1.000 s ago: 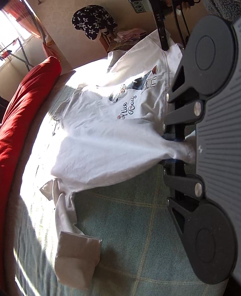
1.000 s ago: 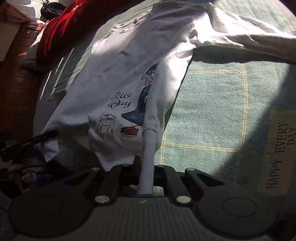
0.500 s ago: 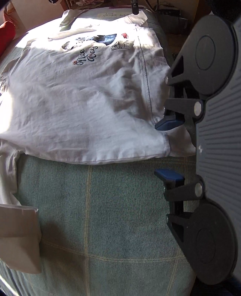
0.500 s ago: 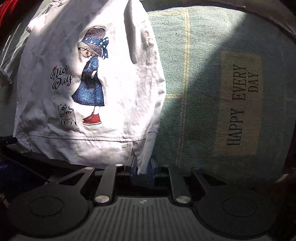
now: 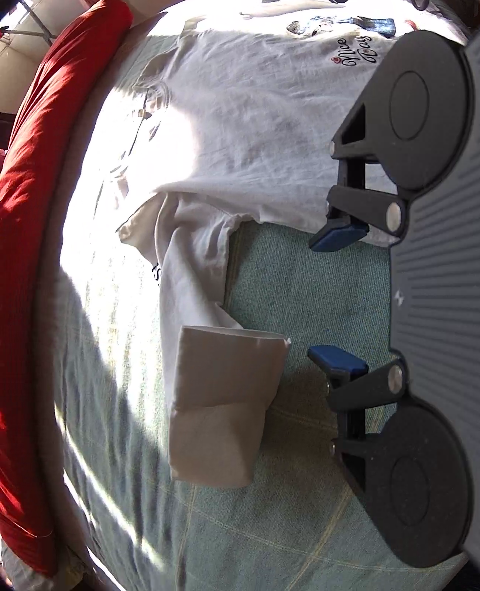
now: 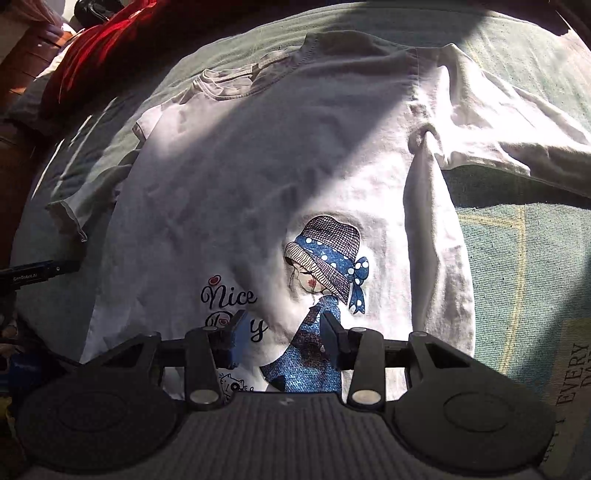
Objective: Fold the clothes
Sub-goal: 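Release the shirt with both grippers, then grasp the sleeve cuff with the left gripper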
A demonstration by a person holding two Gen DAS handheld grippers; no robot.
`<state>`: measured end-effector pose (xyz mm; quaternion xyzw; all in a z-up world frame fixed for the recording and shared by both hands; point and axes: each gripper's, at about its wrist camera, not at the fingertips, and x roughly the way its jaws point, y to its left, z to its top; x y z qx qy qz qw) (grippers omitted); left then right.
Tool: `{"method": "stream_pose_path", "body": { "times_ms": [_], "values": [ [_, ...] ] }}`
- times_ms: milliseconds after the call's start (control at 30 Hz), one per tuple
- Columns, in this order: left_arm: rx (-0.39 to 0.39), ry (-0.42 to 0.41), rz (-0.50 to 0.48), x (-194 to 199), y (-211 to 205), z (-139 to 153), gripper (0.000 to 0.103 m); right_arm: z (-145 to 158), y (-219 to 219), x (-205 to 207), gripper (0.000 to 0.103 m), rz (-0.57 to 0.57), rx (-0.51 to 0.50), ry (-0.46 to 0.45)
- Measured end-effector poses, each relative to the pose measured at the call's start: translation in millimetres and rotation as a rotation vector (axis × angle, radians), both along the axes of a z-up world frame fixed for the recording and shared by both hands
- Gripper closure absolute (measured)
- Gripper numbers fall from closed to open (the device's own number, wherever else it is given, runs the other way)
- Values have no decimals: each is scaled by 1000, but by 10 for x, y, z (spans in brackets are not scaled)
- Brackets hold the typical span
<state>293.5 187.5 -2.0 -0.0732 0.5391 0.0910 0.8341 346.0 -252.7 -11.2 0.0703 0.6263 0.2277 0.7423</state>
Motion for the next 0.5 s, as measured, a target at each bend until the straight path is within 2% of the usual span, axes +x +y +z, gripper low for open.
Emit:
{"method": "stream_pose_path", "body": {
  "times_ms": [167, 367, 500],
  "values": [
    [228, -93, 69, 199, -51, -48, 47, -97, 396, 52, 54, 6, 41, -5],
    [239, -91, 123, 405, -55, -306, 45, -153, 772, 48, 51, 11, 73, 3],
    [272, -118, 182, 426, 73, -319, 45, -140, 879, 84, 50, 2, 72, 7]
  ]
}}
